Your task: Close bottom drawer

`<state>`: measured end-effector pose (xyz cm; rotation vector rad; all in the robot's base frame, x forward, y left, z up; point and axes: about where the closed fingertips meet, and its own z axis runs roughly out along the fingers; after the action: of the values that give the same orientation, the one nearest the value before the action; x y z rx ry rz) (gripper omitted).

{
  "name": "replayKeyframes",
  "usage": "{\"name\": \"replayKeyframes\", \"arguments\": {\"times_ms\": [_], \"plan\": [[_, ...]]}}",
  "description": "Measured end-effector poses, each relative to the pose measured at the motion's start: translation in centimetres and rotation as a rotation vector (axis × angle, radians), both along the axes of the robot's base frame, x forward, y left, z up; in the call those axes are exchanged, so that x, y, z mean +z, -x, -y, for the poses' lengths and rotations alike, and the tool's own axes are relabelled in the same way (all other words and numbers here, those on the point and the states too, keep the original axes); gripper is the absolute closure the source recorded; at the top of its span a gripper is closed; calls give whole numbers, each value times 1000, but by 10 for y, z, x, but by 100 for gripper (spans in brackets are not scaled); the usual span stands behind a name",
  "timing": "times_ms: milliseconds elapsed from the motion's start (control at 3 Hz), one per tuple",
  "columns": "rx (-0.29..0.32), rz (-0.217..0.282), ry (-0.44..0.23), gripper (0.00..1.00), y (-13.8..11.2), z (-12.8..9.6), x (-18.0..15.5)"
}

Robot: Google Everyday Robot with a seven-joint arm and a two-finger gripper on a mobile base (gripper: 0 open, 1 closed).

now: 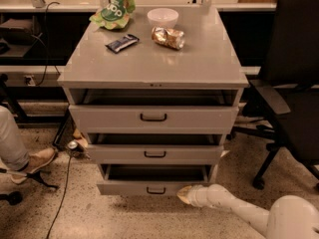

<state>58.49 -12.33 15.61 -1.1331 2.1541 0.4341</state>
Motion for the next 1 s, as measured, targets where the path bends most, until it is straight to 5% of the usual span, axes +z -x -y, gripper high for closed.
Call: {"name": "replayKeyframes", "arguments": {"times_ms": [333,667,1000], "plan": [[10,59,-21,100,-32,-4,4],[10,59,-21,100,-32,-4,4],[14,116,-23,100,-56,-3,15]]}}
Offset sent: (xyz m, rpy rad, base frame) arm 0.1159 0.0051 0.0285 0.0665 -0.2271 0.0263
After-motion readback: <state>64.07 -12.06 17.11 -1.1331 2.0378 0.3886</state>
